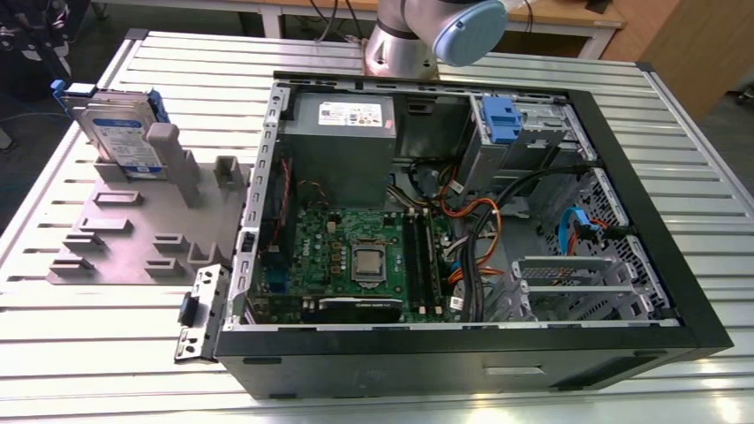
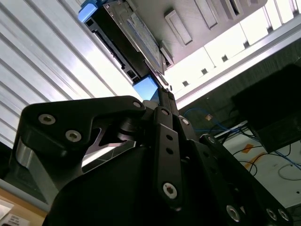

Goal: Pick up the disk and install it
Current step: 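Pick up the disk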

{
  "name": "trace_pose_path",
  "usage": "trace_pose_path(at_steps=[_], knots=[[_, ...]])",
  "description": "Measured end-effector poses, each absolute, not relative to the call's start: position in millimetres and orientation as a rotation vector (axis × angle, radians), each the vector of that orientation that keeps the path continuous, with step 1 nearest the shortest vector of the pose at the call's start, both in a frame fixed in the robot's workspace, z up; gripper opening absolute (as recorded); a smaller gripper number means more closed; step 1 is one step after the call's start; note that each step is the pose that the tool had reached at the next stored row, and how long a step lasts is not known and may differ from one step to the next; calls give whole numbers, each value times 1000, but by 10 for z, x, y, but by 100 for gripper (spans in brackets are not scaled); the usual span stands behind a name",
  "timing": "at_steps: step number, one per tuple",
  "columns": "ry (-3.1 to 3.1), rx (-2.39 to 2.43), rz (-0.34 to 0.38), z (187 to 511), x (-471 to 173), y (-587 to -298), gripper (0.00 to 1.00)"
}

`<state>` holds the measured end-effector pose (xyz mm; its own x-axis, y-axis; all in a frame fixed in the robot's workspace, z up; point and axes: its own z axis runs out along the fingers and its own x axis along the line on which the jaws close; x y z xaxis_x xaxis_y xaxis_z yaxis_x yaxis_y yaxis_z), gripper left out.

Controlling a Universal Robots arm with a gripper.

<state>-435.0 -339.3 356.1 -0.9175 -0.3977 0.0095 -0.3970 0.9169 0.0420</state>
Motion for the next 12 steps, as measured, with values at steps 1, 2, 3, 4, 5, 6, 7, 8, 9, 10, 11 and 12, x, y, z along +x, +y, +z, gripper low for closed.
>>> trace_pose_path(at_steps=[1,2,3,4,5,6,7,8,9,10,11,12], knots=[[-3057,640,-61,3562,-4350,-3393,11],[-3055,647,-61,3561,-4350,-3393,11],[-3054,654,-61,3561,-4350,-3393,11],[-3052,661,-61,3561,-4350,-3393,11],[-3051,667,-61,3561,-4350,-3393,11],[-3049,672,-61,3562,-4350,-3393,11],[-3048,677,-61,3561,-4350,-3393,11],[-3047,682,-61,3561,-4350,-3393,11],[-3046,688,-61,3561,-4350,-3393,11],[-3045,692,-61,3561,-4350,-3393,11],[-3044,697,-61,3562,-4350,-3393,11],[-3043,700,-61,3561,-4350,-3393,11]])
